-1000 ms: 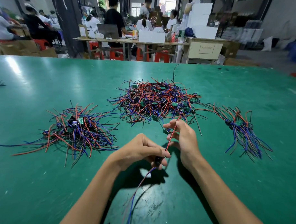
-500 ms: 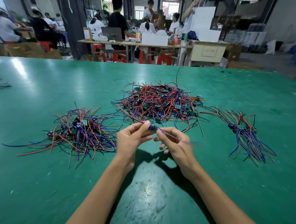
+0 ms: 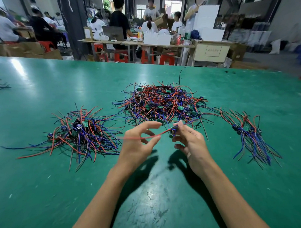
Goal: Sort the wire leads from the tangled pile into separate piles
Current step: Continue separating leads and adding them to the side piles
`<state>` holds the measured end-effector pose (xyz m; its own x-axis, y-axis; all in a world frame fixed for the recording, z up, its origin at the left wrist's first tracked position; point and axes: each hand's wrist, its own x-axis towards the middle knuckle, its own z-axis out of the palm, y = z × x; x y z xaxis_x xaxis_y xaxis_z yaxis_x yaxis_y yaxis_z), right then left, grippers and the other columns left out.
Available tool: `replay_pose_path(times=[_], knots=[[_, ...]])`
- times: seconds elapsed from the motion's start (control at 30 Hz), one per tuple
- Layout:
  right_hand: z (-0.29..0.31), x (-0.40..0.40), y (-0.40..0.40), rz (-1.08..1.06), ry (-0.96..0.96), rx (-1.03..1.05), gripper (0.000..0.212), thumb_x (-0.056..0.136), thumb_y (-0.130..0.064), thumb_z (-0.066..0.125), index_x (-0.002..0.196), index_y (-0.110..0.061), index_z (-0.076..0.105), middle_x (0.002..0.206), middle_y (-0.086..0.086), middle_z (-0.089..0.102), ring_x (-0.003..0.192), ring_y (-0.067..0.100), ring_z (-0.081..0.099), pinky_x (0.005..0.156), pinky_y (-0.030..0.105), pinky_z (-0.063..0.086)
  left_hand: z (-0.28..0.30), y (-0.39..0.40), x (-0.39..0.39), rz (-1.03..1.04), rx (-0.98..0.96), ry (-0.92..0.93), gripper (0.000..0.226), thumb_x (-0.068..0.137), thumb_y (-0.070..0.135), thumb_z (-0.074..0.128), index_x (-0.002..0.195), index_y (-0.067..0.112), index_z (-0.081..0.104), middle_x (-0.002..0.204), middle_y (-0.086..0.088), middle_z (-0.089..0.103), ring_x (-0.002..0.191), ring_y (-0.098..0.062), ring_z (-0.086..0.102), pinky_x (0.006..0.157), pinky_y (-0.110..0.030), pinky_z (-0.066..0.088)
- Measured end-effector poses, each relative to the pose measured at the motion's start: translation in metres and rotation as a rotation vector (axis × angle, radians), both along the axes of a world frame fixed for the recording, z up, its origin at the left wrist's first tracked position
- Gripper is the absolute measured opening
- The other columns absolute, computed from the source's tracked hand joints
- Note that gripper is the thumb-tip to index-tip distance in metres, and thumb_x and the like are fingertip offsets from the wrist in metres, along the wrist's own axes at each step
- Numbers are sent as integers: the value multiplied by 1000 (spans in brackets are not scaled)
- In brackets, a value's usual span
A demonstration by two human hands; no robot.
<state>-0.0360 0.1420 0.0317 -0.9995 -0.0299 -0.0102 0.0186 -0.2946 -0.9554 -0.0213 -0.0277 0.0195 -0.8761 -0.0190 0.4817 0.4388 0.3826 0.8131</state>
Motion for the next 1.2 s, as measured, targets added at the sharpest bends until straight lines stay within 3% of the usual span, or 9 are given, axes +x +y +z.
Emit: replay_pose_path(times=[0.07, 0.2, 0.27, 0.37, 0.47, 0.7, 0.8, 0.97, 1.2], knots=[[1, -4, 8, 46, -13, 35, 25, 71, -52, 70, 70, -29, 79, 70, -5, 71, 56, 6, 60, 52, 17, 46, -4, -7, -3, 75, -195, 57, 37, 87, 6, 74, 120, 23, 69, 112, 13, 71, 82, -7, 68, 70, -20, 54], [-6, -4, 18, 178, 105, 305, 30, 80, -50, 67, 73, -23, 77, 73, -4, 67, 65, 8, 56, 57, 15, 41, 7, 1, 2, -122, 408, -441, 26, 100, 27, 59, 116, 9, 68, 102, -13, 76, 75, -23, 75, 62, -26, 59], [-11, -5, 18, 191, 234, 404, 28, 85, -42, 66, 69, -20, 73, 66, -9, 62, 61, 5, 50, 57, 14, 37, 10, 5, 5, -282, 441, -584, 36, 96, 36, 59, 113, 6, 70, 101, -13, 77, 83, -29, 76, 68, -29, 61], [-20, -8, 16, 131, 367, 586, 23, 87, -39, 67, 68, -25, 70, 68, -10, 60, 64, 4, 47, 67, 23, 40, 7, 12, 12, -431, 384, -600, 29, 99, 18, 58, 122, 2, 67, 108, -17, 75, 91, -33, 74, 80, -35, 62], [-25, -9, 14, 37, 331, 673, 20, 83, -50, 67, 77, -32, 74, 93, 2, 65, 73, 7, 50, 76, 27, 42, 8, 13, 11, -414, 426, -647, 26, 101, 8, 53, 124, 2, 65, 109, -19, 74, 89, -33, 73, 83, -37, 61], [-28, 5, -11, 68, 284, 492, 21, 99, -31, 59, 111, -33, 77, 109, 2, 62, 100, 19, 62, 91, 31, 53, 10, 16, 11, -302, 418, -665, 25, 98, 8, 52, 95, -2, 75, 91, -17, 76, 75, -26, 73, 69, -32, 62], [-25, 6, -15, 102, 186, 364, 26, 105, -17, 51, 104, -22, 77, 107, 6, 71, 97, 21, 68, 84, 31, 56, 10, 19, 12, -279, 425, -638, 30, 97, 10, 54, 78, 9, 77, 79, -14, 75, 67, -25, 72, 62, -31, 62], [-24, 8, -22, 75, 122, 311, 32, 105, -11, 44, 90, -8, 73, 67, 7, 61, 45, 17, 47, 40, 22, 40, 8, 23, 13, -264, 356, -607, 28, 94, 6, 55, 76, -4, 74, 65, -15, 71, 53, -21, 68, 52, -24, 54], [-24, 1, -19, -173, -4, 346, 29, 98, -16, 45, 84, -16, 70, 52, 2, 51, 42, 14, 45, 45, 22, 36, 12, 19, 19, -446, 244, -689, 25, 90, 8, 57, 73, 7, 77, 77, -20, 74, 56, -23, 66, 57, -27, 55]])
